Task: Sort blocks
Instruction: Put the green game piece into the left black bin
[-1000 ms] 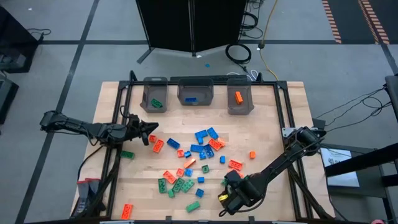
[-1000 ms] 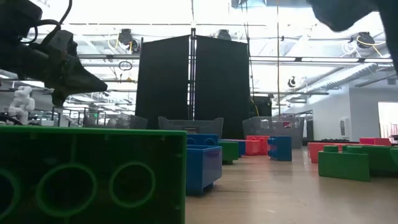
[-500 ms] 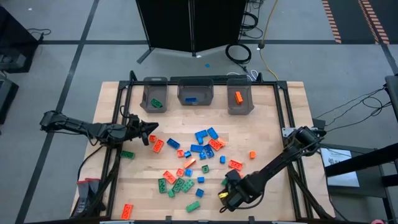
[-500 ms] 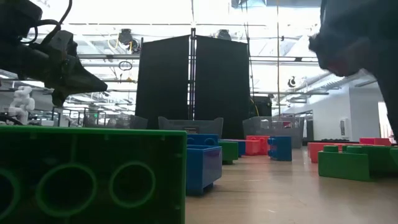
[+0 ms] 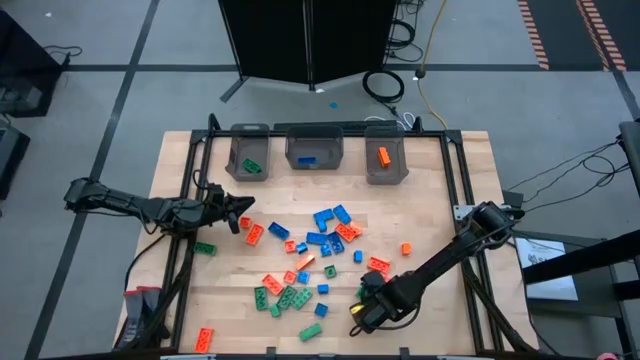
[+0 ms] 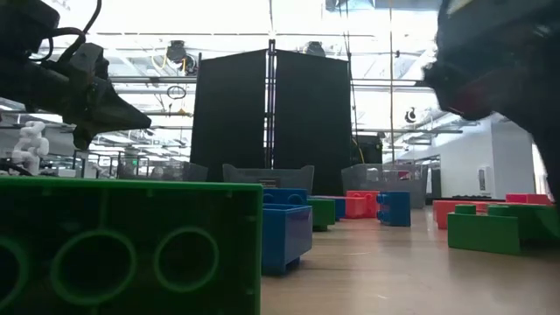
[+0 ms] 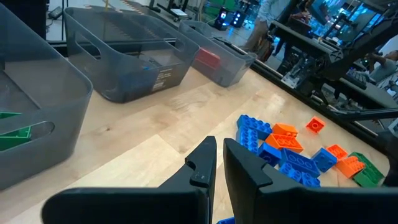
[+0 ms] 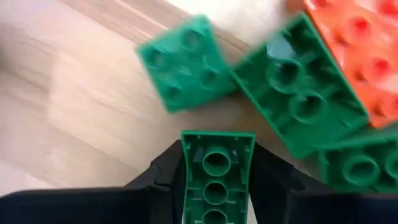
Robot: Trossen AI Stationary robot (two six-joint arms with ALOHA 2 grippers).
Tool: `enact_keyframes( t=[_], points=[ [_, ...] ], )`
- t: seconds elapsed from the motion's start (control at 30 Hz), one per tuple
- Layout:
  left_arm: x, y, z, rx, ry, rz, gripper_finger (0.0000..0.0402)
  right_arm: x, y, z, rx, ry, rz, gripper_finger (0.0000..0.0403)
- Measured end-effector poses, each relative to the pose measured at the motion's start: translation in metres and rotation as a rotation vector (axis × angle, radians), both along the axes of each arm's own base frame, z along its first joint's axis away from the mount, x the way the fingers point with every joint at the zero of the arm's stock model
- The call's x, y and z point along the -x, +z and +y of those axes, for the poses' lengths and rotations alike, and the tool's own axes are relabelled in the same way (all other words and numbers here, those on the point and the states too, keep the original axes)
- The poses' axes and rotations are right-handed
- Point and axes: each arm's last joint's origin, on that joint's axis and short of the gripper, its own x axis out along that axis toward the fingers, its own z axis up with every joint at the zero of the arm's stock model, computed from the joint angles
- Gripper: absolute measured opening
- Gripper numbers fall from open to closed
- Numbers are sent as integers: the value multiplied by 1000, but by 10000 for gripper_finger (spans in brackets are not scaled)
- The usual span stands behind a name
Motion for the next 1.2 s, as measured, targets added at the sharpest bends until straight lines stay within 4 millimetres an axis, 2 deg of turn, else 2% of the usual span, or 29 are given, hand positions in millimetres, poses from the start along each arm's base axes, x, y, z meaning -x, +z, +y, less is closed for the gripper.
enact_keyframes(
  t=[0.1, 0.2, 0.3, 0.37, 0.47, 0.6, 0.8, 0.93, 1.03, 1.2],
  points=[
    [0, 0, 0, 0, 0, 0, 33, -11, 17, -2, -23, 18, -52, 114],
    [0, 0, 0, 0, 0, 1, 33, -25, 50, -9, -40, 47, -146, 114],
    [0, 0, 0, 0, 1, 3, 33, -42, 87, -28, 25, 73, -258, 114],
    [0, -1, 0, -1, 1, 7, 33, -56, 112, -48, 112, 99, -340, 114],
    [0, -1, 0, -2, 1, 13, 33, -78, 141, -91, 270, 127, -425, 114],
    [-1, -2, 0, -2, 1, 18, 33, -111, 161, -163, 438, 149, -545, 114],
    [-1, -2, 0, -3, 1, 18, 33, -150, 158, -270, 599, 104, -750, 114],
    [-1, -2, 0, -3, 1, 24, 33, -177, 139, -327, 613, 52, -958, 114],
    [-1, -3, 0, -4, 1, 28, 33, -201, 118, -355, 568, 50, -1041, 114],
    [-2, -4, 0, -3, 2, 40, 33, -246, 95, -381, 534, 127, -1069, 114]
  ],
)
